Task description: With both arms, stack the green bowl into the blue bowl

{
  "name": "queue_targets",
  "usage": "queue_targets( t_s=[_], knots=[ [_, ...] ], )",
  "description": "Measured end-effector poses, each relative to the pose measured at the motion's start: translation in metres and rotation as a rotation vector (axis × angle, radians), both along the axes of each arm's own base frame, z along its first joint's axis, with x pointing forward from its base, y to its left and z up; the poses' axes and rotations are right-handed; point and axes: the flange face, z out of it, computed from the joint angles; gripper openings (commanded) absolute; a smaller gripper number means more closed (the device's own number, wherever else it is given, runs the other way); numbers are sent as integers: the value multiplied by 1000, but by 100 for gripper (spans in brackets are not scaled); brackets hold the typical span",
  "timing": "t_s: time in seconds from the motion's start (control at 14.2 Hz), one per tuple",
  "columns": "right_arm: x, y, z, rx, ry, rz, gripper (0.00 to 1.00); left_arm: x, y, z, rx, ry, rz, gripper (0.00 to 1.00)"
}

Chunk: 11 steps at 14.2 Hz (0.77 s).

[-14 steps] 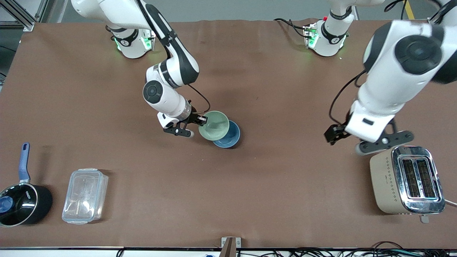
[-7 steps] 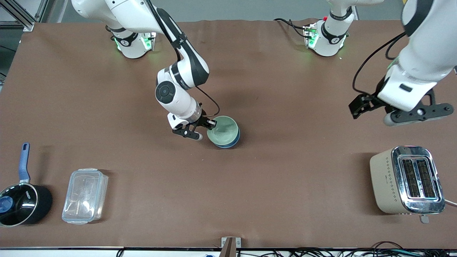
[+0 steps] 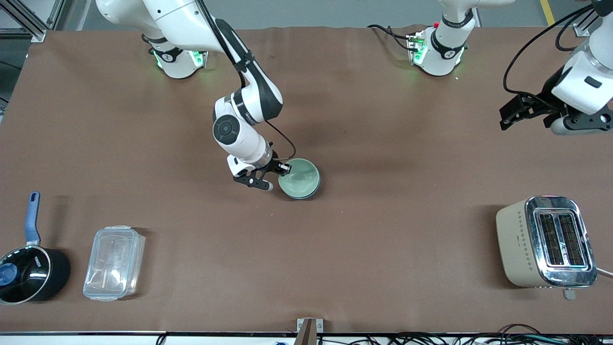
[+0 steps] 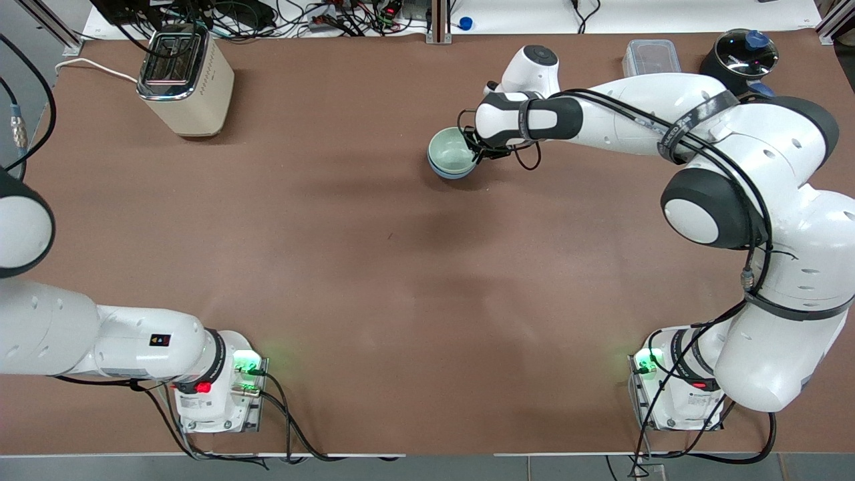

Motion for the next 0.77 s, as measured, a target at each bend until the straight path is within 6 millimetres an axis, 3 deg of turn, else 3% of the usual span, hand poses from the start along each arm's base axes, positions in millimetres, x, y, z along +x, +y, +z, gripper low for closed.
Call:
queue_targets(
  t_s=[0.07,0.14,0.35,0.49,0.63,0.77],
  knots=[
    [0,1,-1,0,-1,0,94,-5,1,1,1,-1,-6,100],
    [1,1,0,1,-2,0,100,-8,2,2,2,-1,-8,100],
    [7,-2,5,3,-13,-7,100,-14,5,4,2,-3,-23,100],
    [21,-14,19,-13,-15,-7,100,-14,5,5,3,-3,-54,100],
    [40,-38,54,-84,17,39,100,-14,5,4,3,-2,-75,100],
    [57,-69,103,-158,56,67,100,-14,5,4,3,-2,-78,100]
  ],
)
